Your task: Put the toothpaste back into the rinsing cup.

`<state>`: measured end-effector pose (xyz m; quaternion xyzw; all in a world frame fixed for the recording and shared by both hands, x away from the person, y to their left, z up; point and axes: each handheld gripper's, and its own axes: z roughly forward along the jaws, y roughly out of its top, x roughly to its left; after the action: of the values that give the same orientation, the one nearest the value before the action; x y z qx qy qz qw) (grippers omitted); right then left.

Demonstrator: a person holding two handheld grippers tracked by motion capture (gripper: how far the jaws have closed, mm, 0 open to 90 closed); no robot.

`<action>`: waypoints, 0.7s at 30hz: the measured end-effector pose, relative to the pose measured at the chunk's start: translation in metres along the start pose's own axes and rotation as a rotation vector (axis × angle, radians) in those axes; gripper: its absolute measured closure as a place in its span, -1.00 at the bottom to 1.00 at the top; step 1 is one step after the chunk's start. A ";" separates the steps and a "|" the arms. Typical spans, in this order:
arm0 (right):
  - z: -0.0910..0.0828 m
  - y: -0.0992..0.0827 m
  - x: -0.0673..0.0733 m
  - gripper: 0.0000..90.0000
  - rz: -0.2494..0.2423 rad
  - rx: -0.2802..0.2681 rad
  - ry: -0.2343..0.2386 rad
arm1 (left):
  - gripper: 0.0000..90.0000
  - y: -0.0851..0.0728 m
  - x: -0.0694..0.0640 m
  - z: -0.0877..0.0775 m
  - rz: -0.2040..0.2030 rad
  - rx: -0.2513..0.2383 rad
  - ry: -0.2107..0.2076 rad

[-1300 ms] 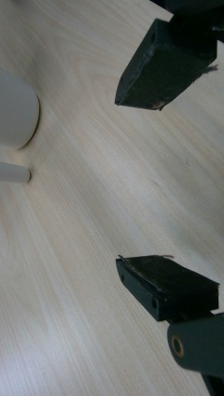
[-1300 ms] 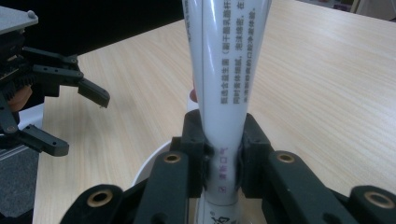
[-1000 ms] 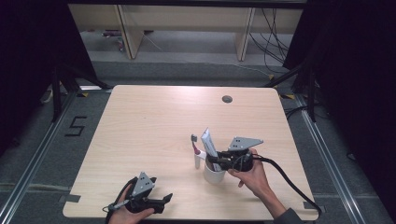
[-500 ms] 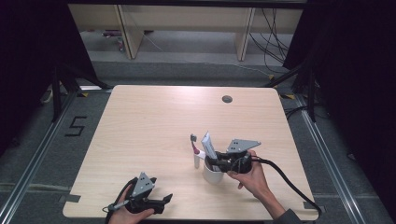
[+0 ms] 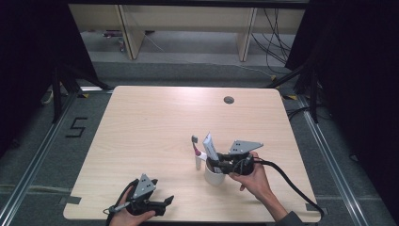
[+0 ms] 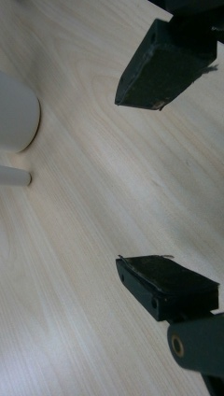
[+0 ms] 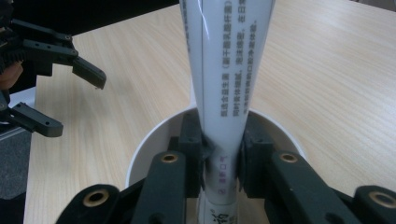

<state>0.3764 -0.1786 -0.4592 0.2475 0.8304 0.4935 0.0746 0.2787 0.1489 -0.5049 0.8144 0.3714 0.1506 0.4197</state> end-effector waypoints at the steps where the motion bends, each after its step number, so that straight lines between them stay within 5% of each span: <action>1: -0.001 0.001 -0.002 0.64 -0.030 -0.014 -0.005 | -0.62 0.000 0.000 0.000 0.000 0.001 0.001; 16: -0.003 -0.001 -0.003 0.51 -0.027 -0.023 -0.010 | -0.62 0.000 0.000 0.000 0.002 0.002 0.001; 21: -0.006 -0.001 0.001 0.33 0.033 -0.006 -0.008 | -0.62 0.000 0.000 0.000 0.003 0.001 0.001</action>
<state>0.3731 -0.1830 -0.4569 0.2629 0.8243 0.4964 0.0703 0.2785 0.1488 -0.5049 0.8152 0.3704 0.1512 0.4188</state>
